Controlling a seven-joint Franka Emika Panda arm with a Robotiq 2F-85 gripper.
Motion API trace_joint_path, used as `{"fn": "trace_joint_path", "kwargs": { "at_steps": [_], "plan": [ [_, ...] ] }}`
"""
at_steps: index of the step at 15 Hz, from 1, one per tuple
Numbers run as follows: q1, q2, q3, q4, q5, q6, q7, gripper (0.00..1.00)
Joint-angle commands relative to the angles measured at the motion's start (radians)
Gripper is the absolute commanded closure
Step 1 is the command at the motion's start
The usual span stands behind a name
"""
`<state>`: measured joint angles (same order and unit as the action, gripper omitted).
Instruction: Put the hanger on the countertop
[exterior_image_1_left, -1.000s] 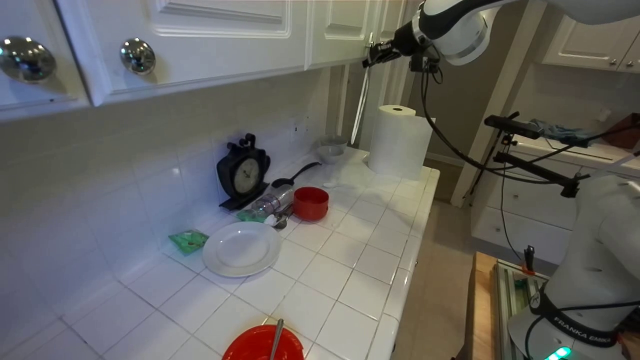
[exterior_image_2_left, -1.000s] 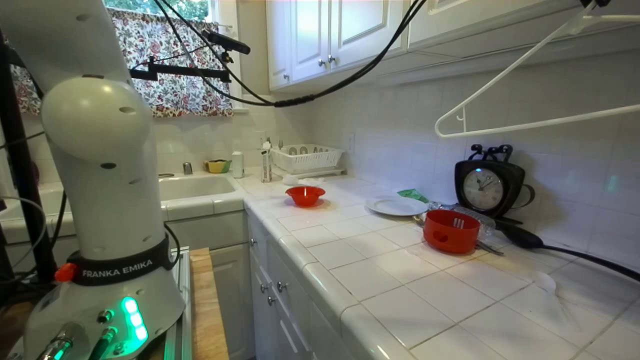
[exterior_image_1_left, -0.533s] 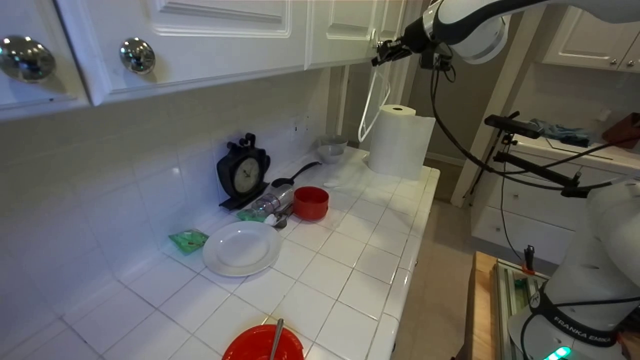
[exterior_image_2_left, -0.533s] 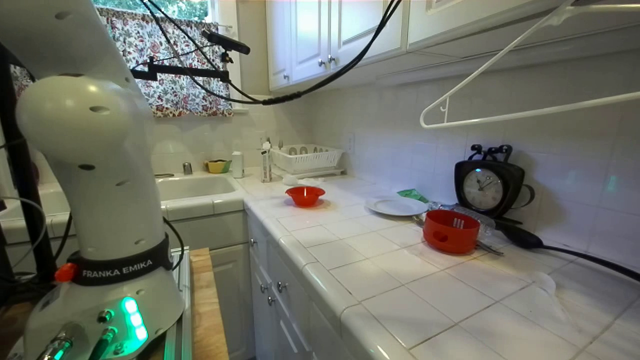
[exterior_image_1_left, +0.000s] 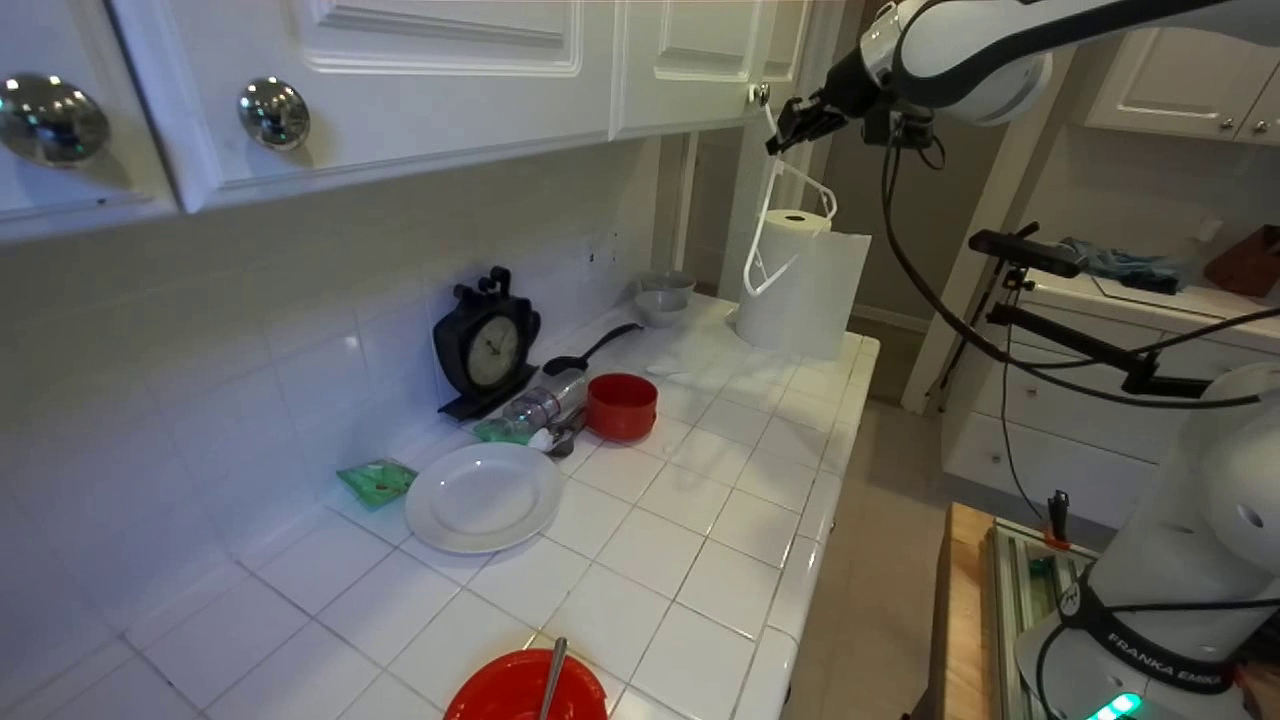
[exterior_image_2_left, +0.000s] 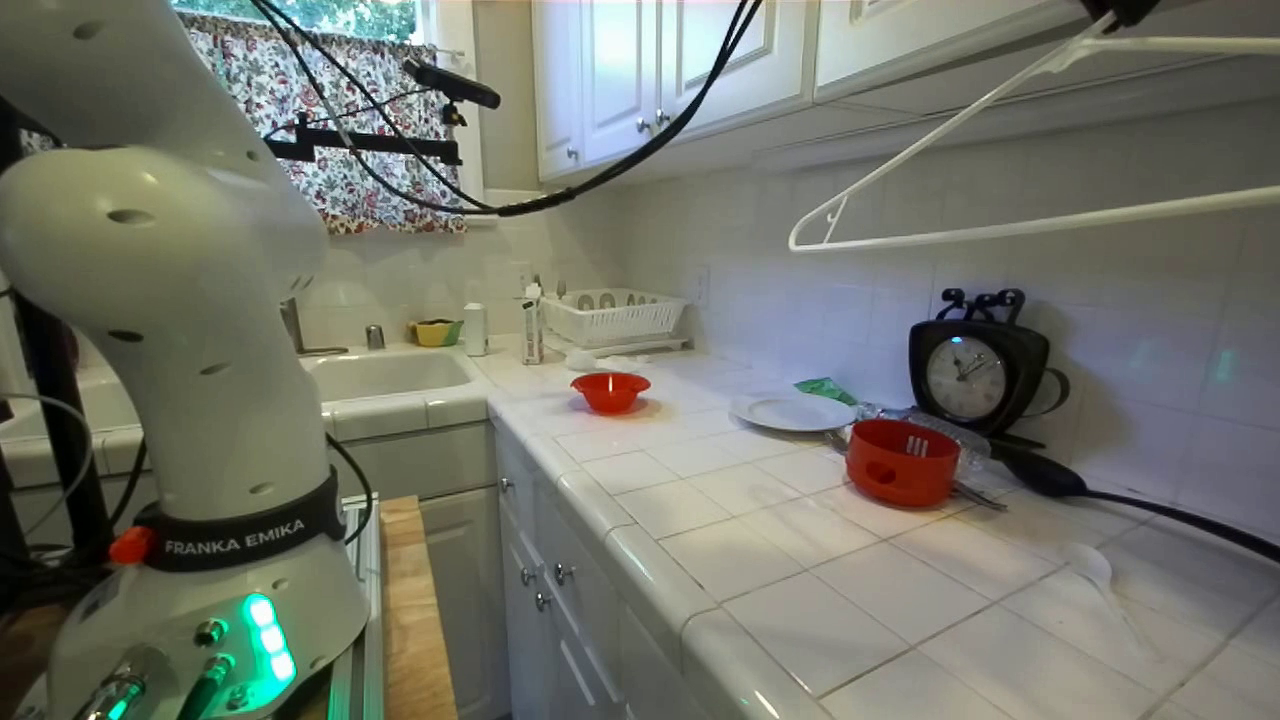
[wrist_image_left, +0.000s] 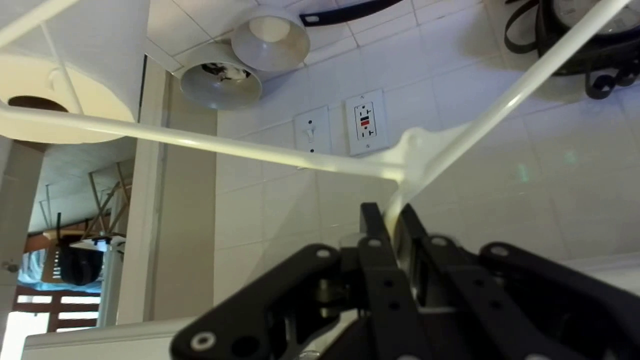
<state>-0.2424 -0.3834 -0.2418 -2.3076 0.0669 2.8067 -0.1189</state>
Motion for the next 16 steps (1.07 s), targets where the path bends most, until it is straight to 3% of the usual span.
{"fn": "trace_joint_path", "kwargs": {
  "at_steps": [1,4,11,14,16],
  "plan": [
    [-0.029,-0.062,0.039,-0.053,-0.042,-0.018,0.082,0.94],
    [-0.052,-0.068,0.064,-0.057,-0.066,-0.029,0.121,0.94],
    [-0.045,-0.048,0.077,-0.069,-0.036,0.174,0.185,0.94],
    [-0.056,-0.056,0.096,-0.075,-0.033,0.179,0.209,0.94],
    [-0.158,-0.047,0.164,-0.059,-0.105,0.066,0.243,0.94]
  ]
}}
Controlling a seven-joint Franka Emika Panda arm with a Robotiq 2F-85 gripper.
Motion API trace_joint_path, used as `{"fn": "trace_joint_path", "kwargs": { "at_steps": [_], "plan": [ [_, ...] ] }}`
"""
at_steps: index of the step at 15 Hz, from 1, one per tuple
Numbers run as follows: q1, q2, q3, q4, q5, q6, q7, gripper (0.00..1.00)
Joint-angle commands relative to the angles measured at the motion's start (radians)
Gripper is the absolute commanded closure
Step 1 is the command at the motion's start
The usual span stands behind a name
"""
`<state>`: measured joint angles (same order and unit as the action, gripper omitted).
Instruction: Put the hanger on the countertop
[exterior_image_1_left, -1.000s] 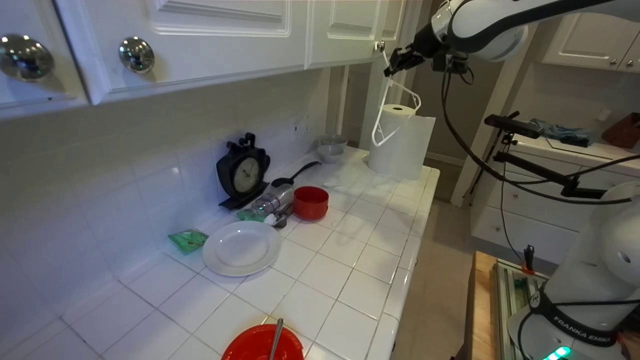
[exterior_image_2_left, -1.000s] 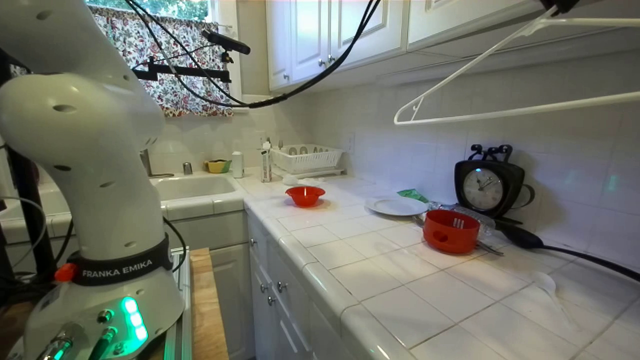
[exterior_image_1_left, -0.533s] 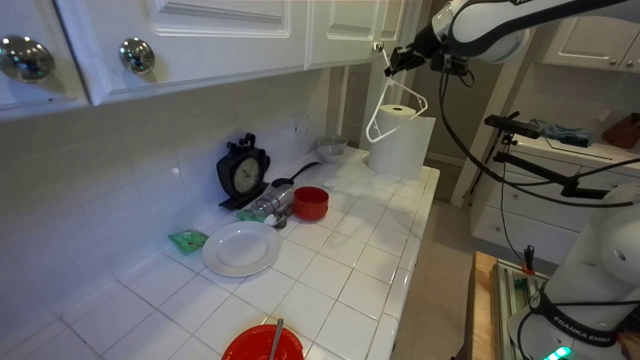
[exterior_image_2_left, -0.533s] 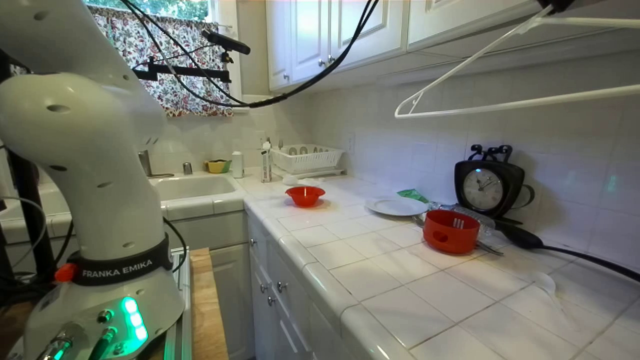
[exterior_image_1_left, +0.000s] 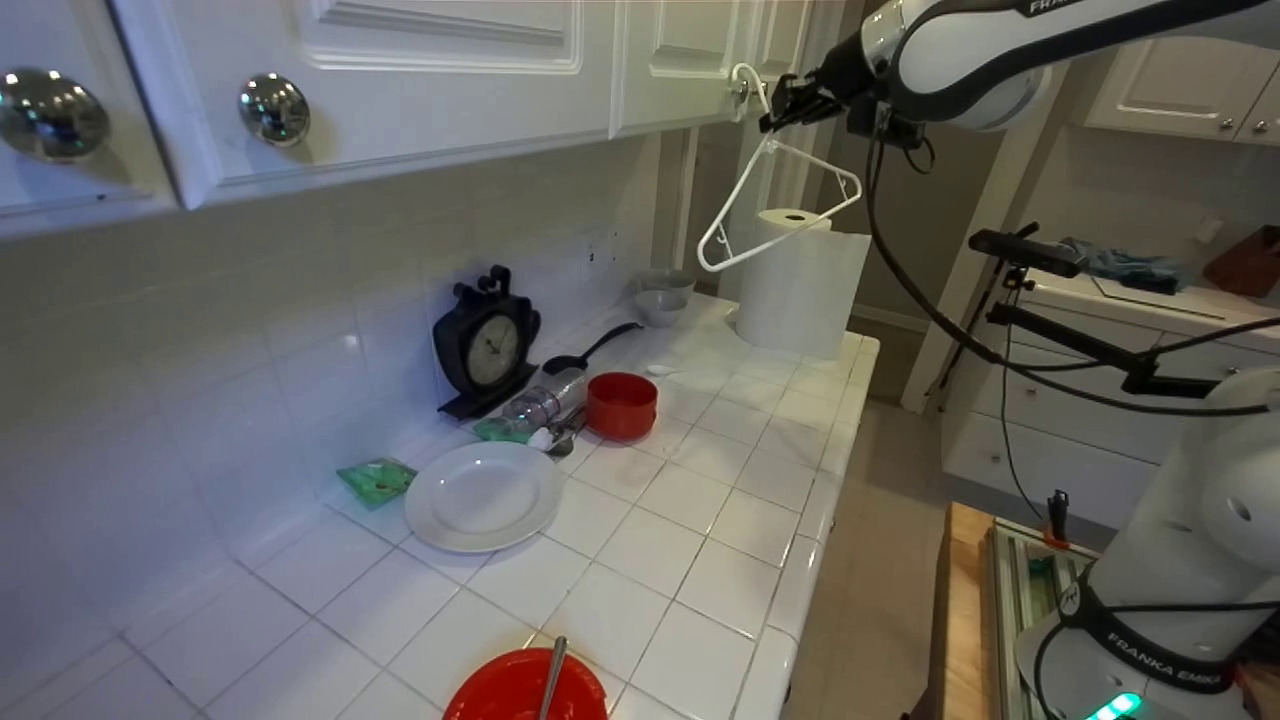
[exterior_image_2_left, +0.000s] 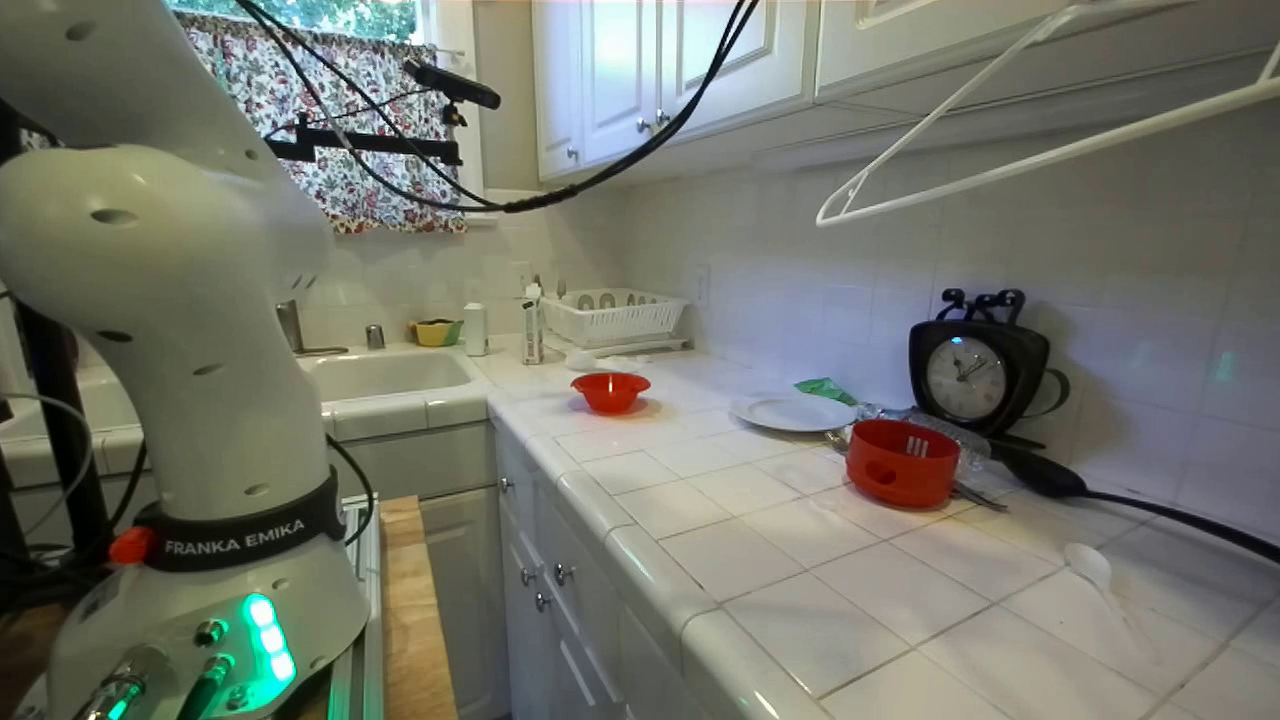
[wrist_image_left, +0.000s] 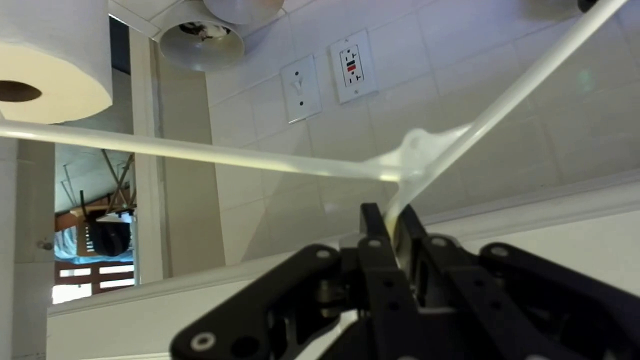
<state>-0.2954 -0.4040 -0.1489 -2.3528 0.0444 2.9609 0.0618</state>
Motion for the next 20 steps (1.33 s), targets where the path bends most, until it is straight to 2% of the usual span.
{"fn": "trace_joint_path", "kwargs": {
  "at_steps": [1,2,3,7,9,11,15,17,20],
  "plan": [
    [-0.107,-0.026,0.075,-0.008,-0.091,-0.171,0.048,0.94],
    [-0.138,-0.021,0.100,-0.005,-0.123,-0.226,0.060,0.94],
    [-0.096,-0.022,0.075,-0.004,-0.136,-0.297,0.050,0.94],
    [-0.039,-0.011,0.086,-0.016,-0.184,-0.458,0.038,0.94],
    [-0.015,0.028,0.111,-0.015,-0.212,-0.471,0.069,0.94],
    [-0.008,0.075,0.168,-0.002,-0.272,-0.491,0.157,0.93],
    [0.032,0.161,0.214,-0.016,-0.350,-0.458,0.266,0.94],
    [0.035,0.193,0.198,-0.030,-0.385,-0.439,0.304,0.93],
    [0.030,0.227,0.139,-0.054,-0.376,-0.378,0.303,0.93]
  ]
}}
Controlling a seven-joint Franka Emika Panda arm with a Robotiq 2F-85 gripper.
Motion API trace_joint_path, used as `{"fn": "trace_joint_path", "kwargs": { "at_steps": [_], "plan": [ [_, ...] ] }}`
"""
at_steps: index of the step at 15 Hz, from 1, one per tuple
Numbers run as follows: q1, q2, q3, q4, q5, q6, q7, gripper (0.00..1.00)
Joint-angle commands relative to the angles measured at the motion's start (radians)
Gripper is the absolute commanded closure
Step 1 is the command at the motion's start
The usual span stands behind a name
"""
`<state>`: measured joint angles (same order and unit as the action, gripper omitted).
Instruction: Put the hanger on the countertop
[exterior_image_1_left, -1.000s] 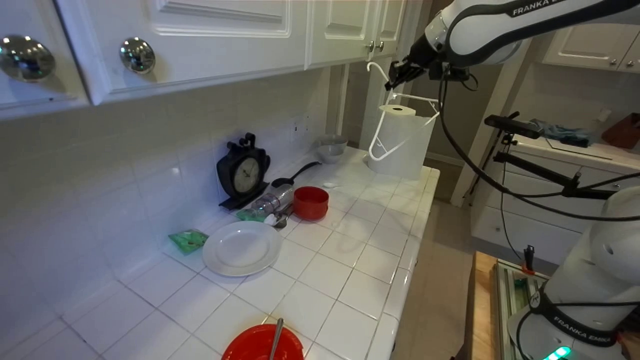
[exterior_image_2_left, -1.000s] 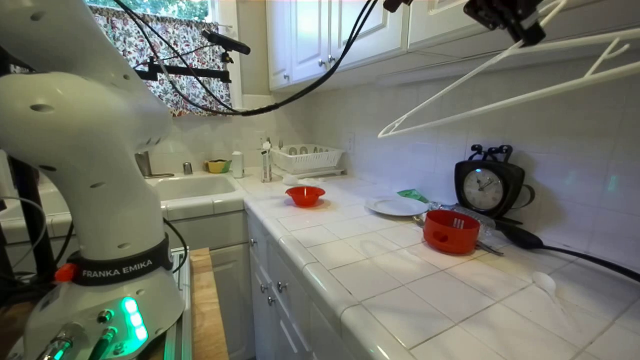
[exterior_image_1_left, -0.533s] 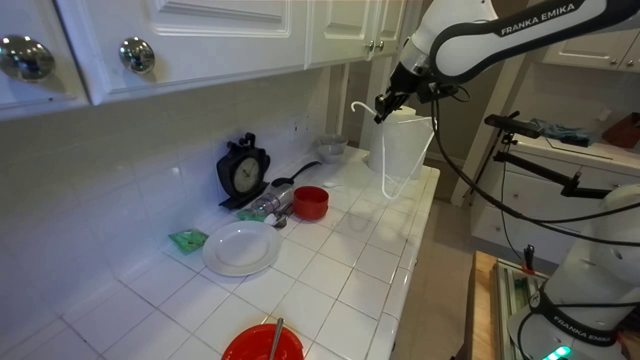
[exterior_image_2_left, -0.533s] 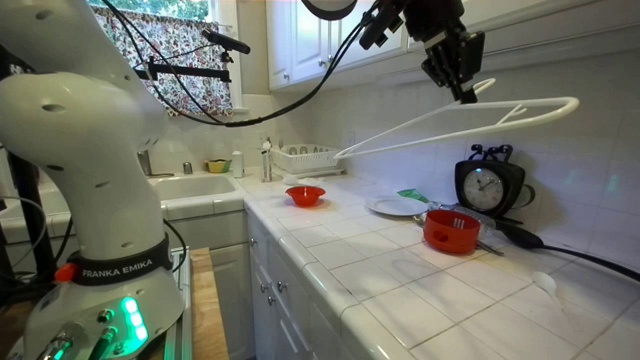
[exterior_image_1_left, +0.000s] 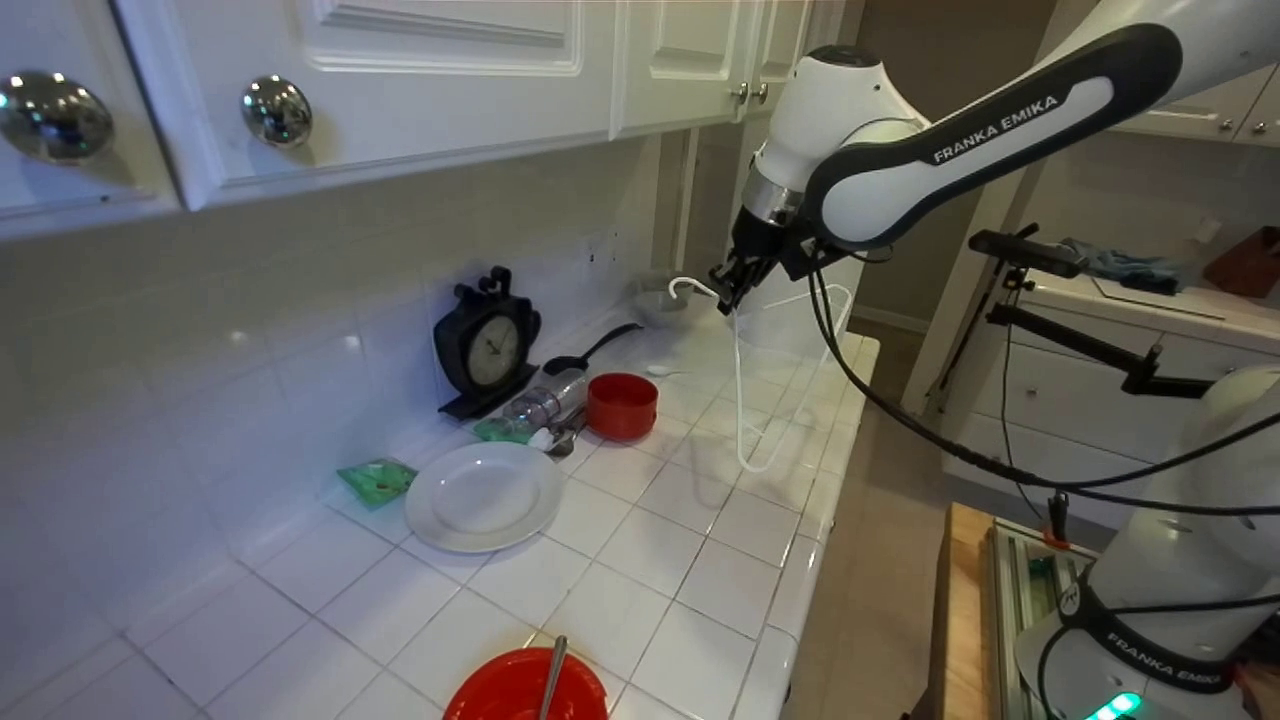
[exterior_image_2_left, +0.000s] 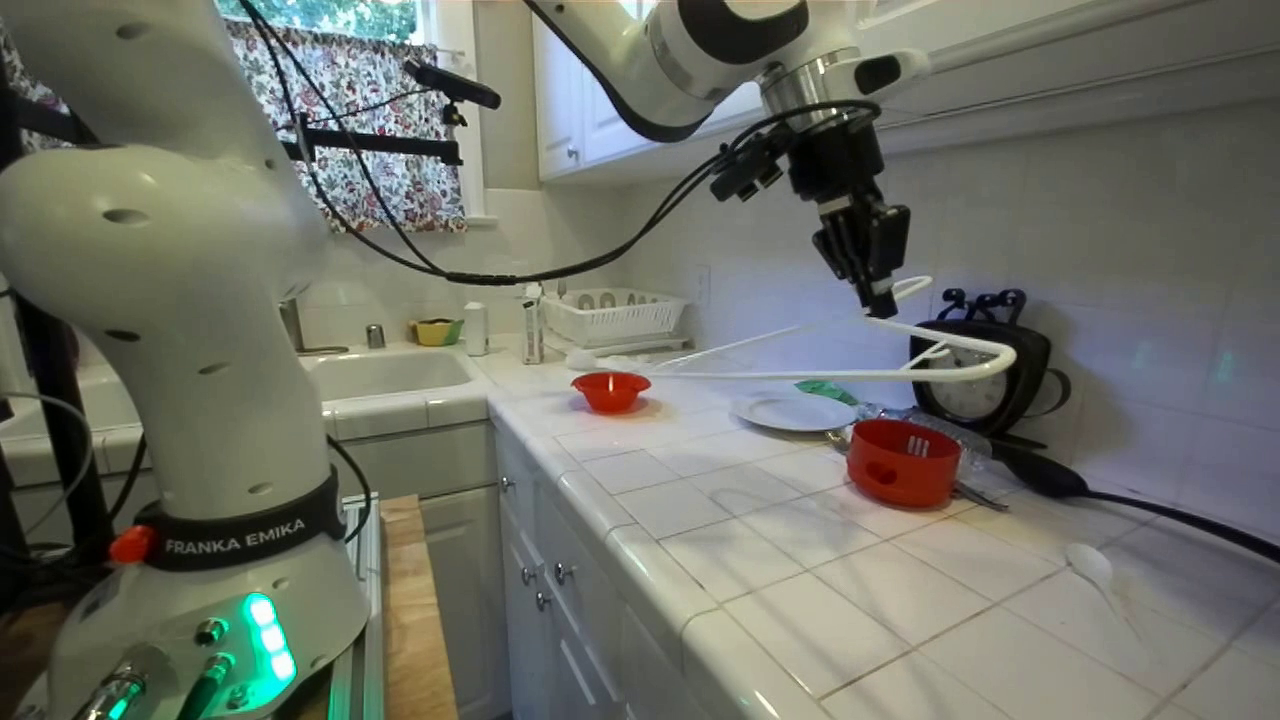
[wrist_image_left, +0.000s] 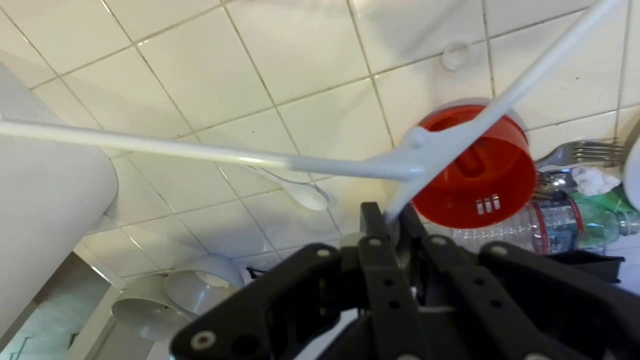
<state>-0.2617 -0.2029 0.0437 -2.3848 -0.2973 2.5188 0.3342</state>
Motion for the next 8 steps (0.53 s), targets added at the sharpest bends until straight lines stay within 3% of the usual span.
{"fn": "trace_joint_path", "kwargs": {
  "at_steps": [1,8],
  "plan": [
    [-0.009,0.036,-0.076,-0.033,-0.033,0.092,0.029,0.93],
    [-0.035,0.130,-0.182,-0.098,-0.057,0.263,-0.006,0.93]
  ]
}}
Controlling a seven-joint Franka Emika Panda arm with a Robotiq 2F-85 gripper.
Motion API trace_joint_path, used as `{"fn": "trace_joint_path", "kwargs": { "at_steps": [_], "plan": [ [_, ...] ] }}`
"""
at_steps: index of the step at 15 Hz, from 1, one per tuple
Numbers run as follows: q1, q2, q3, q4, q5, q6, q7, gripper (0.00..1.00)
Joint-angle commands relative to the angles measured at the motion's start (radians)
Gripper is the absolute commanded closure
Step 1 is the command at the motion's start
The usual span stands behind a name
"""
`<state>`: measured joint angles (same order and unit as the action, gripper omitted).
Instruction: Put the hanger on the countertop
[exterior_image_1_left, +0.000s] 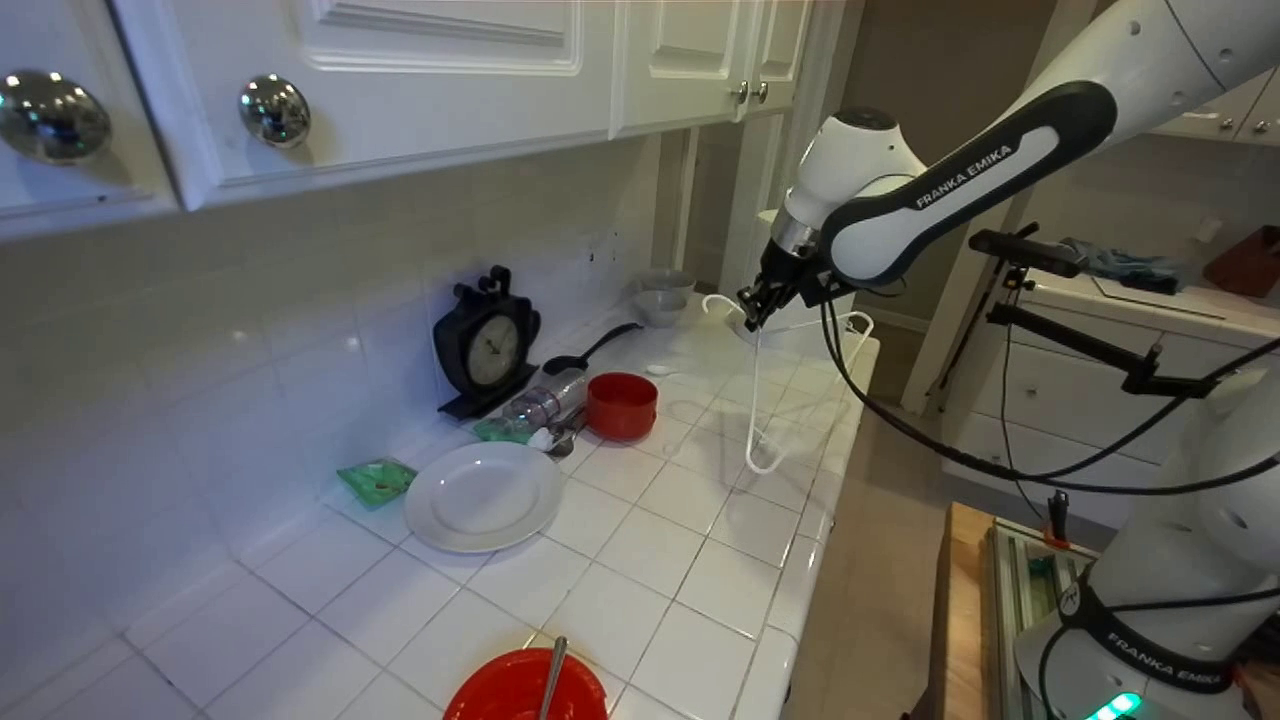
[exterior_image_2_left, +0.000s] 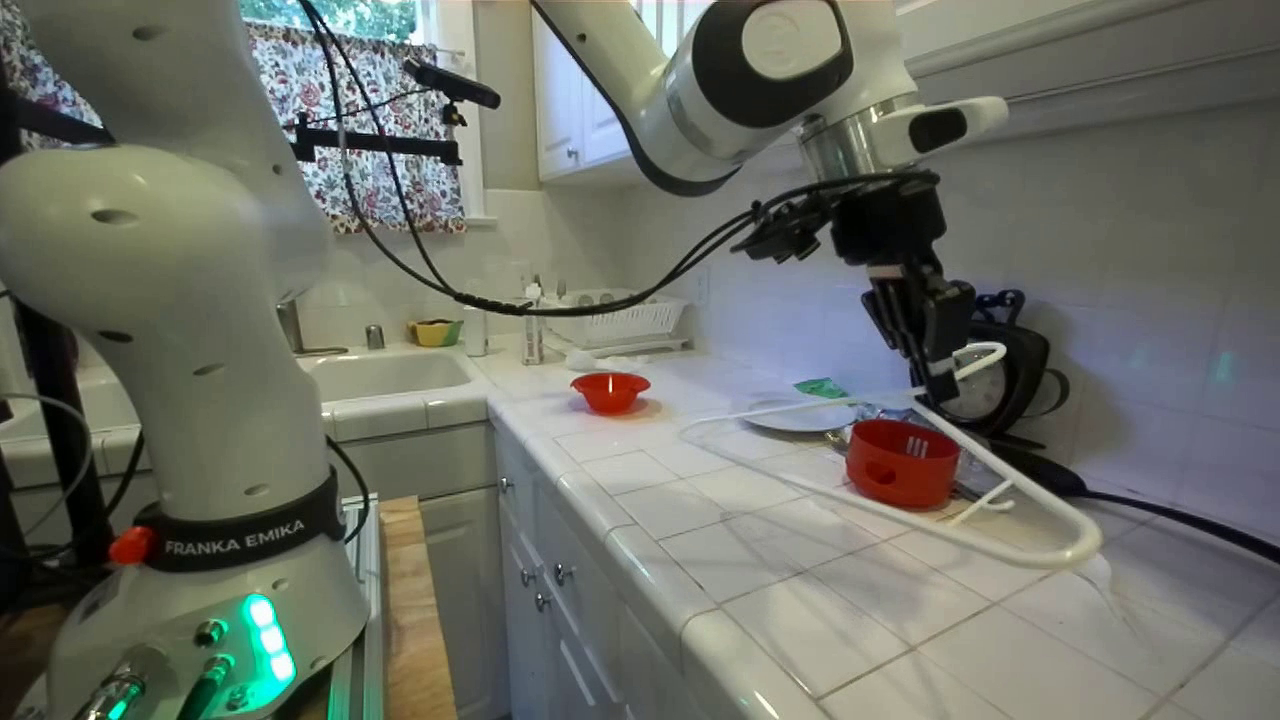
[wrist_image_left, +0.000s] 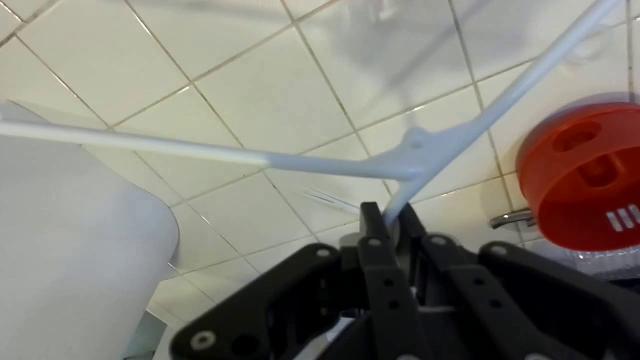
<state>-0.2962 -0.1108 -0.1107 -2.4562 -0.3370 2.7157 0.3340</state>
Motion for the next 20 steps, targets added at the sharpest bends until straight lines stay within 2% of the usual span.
{"fn": "trace_joint_path", "kwargs": {
  "at_steps": [1,2,6,7,12,15,20],
  "plan": [
    [0.007,0.049,-0.038,-0.019,0.014,0.037,-0.016,0.93],
    [0.014,0.028,-0.037,-0.015,0.001,0.024,-0.006,0.90],
    [0.018,0.051,-0.049,-0.017,0.002,0.024,-0.007,0.90],
    [0.018,0.051,-0.048,-0.017,0.002,0.024,-0.007,0.93],
    [0.039,0.188,-0.060,0.044,0.072,0.125,-0.058,0.93],
    [0.059,0.265,-0.057,0.071,0.175,0.195,-0.122,0.93],
    [0.067,0.363,-0.027,0.114,0.325,0.234,-0.214,0.93]
  ]
}}
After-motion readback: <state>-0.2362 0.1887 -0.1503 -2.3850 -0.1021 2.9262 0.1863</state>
